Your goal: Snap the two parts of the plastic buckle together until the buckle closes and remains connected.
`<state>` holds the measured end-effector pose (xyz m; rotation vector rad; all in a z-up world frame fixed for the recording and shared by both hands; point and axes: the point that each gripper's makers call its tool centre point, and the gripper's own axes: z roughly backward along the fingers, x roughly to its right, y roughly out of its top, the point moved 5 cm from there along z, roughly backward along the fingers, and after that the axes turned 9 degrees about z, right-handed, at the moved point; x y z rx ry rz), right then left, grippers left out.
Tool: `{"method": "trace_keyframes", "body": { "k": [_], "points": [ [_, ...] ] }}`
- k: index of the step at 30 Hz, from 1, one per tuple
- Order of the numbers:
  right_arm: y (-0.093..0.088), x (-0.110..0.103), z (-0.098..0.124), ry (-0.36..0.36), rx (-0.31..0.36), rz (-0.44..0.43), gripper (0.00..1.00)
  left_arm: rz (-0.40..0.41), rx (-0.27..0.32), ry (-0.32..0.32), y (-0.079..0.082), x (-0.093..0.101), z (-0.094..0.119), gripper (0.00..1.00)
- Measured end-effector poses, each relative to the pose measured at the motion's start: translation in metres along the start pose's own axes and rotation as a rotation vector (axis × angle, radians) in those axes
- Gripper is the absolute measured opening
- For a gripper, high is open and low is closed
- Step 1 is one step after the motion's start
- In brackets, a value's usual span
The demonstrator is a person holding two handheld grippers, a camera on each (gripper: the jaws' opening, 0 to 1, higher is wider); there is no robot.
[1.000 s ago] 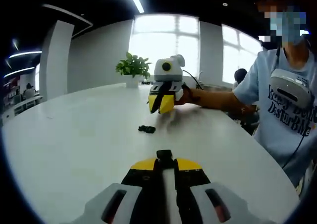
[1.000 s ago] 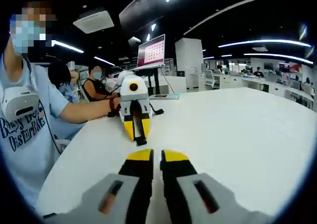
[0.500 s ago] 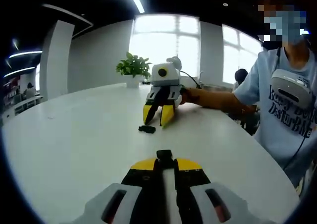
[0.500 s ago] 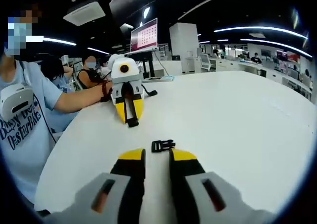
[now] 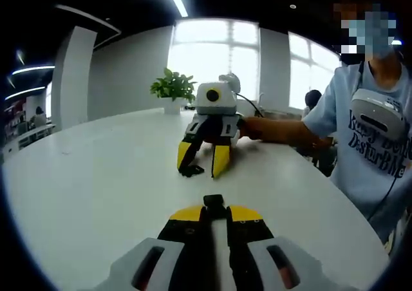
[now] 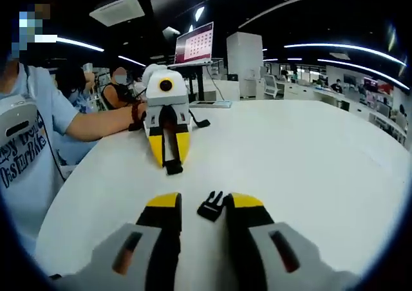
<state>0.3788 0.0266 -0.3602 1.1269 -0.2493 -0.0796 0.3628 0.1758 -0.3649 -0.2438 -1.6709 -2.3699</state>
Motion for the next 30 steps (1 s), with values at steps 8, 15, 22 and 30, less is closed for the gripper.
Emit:
{"method": "trace_keyframes", "body": {
  "k": [8, 15, 22, 30],
  "points": [
    [0.004, -0.015, -0.002, 0.051, 0.006, 0.062, 0.28, -0.003, 0.002, 0.006, 0.000, 0.000, 0.000, 0.11],
    [-0.001, -0.010, 0.009, 0.028, -0.008, 0.048, 0.32, -0.001, 0.003, 0.008, 0.000, 0.000, 0.000, 0.11],
    [-0.003, -0.006, 0.013, 0.028, -0.012, 0.054, 0.26, -0.002, 0.002, 0.008, 0.000, -0.001, 0.000, 0.11],
    [-0.002, -0.006, 0.014, 0.036, -0.009, 0.050, 0.23, -0.016, 0.002, 0.017, 0.000, 0.000, 0.001, 0.11]
  ]
}}
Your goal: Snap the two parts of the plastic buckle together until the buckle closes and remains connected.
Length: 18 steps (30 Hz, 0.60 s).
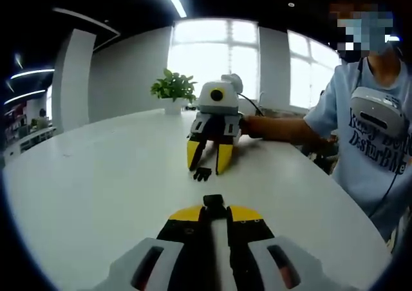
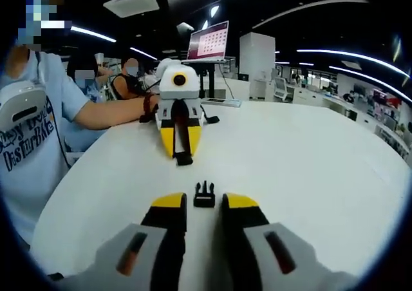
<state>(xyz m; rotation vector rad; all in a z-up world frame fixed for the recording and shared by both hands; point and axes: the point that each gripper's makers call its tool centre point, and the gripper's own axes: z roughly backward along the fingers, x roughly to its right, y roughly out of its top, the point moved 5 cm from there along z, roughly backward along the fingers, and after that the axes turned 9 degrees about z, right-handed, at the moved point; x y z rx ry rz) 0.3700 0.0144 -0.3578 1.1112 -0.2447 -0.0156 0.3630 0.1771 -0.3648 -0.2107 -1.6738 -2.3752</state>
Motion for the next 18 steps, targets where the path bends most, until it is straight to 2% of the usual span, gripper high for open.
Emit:
{"method": "trace_keyframes", "body": {
  "k": [6, 13, 18],
  "points": [
    [-0.0014, 0.0021, 0.0012, -0.006, 0.009, -0.009, 0.21, 0.001, 0.002, 0.013, -0.0001, -0.0017, 0.0023, 0.17],
    [-0.0020, 0.0019, 0.0028, 0.000, 0.011, -0.003, 0.14, 0.001, 0.003, 0.022, -0.0004, -0.0032, 0.0039, 0.17],
    [-0.0019, 0.0029, 0.0025, 0.003, 0.015, 0.010, 0.13, -0.001, 0.003, 0.024, -0.0005, -0.0036, 0.0042, 0.17]
  ]
}}
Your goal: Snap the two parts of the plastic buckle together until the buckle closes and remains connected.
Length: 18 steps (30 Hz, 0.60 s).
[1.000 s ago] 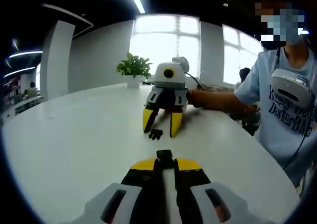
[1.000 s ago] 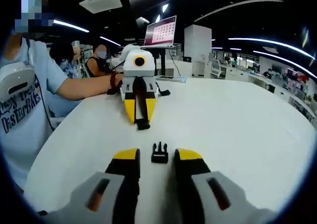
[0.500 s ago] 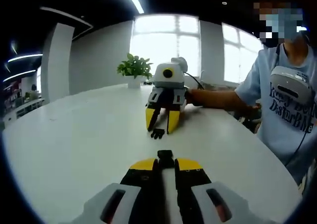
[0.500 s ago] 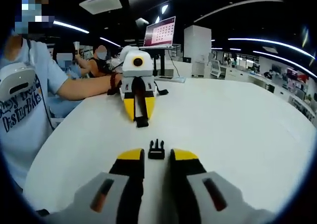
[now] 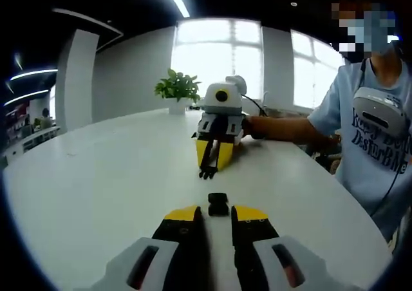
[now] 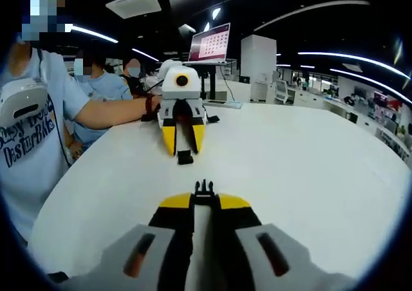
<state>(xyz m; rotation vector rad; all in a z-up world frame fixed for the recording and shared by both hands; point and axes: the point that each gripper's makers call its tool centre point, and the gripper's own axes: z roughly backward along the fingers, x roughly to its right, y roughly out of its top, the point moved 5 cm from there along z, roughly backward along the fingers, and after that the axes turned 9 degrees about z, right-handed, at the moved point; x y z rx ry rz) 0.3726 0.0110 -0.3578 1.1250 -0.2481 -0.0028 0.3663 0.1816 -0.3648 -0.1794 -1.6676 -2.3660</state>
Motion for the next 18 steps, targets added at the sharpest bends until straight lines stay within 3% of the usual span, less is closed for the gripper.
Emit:
{"method": "trace_keyframes", "body": {
  "k": [18],
  "points": [
    [0.011, -0.009, -0.013, 0.023, -0.010, 0.056, 0.13, -0.004, -0.004, -0.024, 0.000, 0.003, -0.001, 0.12]
  ]
}}
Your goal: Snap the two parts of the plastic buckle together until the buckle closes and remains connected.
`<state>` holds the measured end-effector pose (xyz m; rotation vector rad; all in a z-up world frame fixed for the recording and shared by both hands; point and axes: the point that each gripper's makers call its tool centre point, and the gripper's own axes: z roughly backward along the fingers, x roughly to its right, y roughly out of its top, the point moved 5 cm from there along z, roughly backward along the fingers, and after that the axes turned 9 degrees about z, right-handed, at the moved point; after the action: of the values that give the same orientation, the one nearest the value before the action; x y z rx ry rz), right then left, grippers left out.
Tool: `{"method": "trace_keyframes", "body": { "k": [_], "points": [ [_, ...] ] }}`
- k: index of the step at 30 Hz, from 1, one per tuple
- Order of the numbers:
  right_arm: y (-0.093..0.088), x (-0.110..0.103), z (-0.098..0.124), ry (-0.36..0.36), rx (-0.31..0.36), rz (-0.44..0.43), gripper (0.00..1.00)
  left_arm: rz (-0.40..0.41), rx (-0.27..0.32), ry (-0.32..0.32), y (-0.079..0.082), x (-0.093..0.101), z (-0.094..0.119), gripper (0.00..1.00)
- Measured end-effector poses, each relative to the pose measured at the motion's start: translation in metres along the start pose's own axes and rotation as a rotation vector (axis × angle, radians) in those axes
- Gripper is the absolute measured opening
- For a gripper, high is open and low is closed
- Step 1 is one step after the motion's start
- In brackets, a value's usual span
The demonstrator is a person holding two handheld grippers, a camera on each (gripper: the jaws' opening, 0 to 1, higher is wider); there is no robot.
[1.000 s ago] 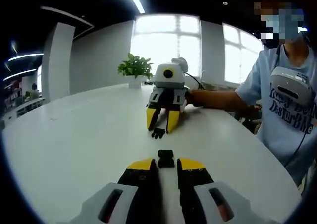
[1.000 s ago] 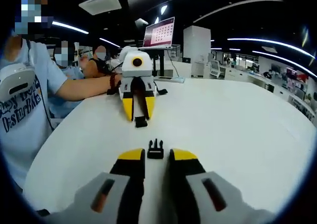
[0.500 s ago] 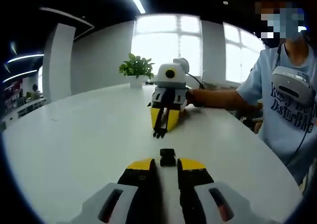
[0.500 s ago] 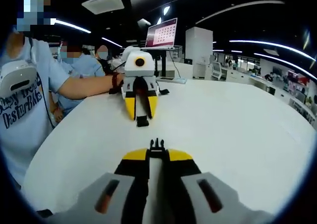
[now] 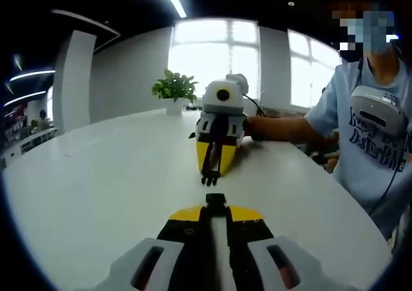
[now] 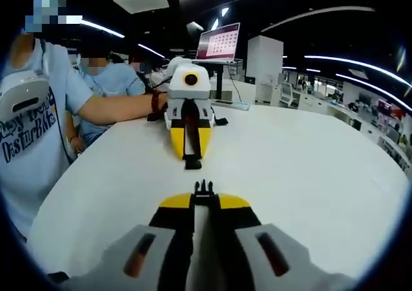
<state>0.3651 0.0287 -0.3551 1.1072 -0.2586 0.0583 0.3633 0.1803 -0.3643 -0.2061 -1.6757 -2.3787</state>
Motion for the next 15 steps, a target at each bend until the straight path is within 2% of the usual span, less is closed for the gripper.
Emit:
{"method": "trace_keyframes", "body": {
  "k": [15],
  "points": [
    [0.0068, -0.0102, -0.0092, 0.030, 0.017, 0.021, 0.13, 0.009, -0.001, -0.007, 0.0001, 0.0013, -0.0009, 0.11]
  ]
}}
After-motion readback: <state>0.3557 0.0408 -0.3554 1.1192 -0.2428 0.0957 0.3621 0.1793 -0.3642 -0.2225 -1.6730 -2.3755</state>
